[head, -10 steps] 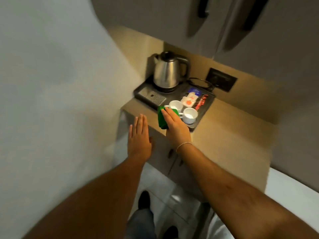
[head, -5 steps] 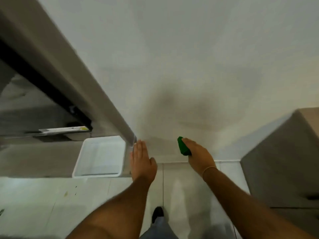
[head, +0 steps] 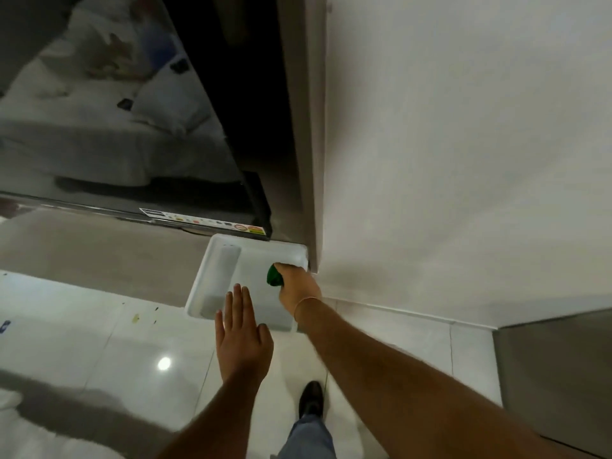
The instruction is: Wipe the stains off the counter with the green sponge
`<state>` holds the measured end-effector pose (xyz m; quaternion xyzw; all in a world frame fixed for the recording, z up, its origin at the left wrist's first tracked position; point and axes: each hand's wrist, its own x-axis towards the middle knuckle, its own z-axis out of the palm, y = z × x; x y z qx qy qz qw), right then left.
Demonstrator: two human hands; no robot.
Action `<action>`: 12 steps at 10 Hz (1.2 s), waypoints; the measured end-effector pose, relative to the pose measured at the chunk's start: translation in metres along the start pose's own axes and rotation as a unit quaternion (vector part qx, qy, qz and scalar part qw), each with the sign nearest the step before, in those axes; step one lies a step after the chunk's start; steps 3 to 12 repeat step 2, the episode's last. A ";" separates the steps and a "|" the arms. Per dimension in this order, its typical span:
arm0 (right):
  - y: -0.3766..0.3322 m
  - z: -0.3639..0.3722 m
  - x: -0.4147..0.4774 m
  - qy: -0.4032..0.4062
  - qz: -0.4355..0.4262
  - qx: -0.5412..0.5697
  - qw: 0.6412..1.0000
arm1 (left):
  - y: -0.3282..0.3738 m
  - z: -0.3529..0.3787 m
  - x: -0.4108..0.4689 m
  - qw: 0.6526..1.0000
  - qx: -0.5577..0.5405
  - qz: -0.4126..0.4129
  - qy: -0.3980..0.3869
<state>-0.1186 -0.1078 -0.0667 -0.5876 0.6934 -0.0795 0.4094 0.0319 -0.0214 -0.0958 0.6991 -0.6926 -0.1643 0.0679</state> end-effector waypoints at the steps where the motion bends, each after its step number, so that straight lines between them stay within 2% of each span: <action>1: -0.006 0.021 0.025 -0.047 -0.008 -0.014 0.999 | -0.015 -0.002 0.013 1.000 0.001 -0.002 -0.009; 2: -0.001 0.045 0.023 -0.159 -0.043 -0.040 0.986 | -0.019 -0.002 0.019 0.999 0.003 0.004 -0.032; 12: -0.001 0.045 0.023 -0.159 -0.043 -0.040 0.986 | -0.019 -0.002 0.019 0.999 0.003 0.004 -0.032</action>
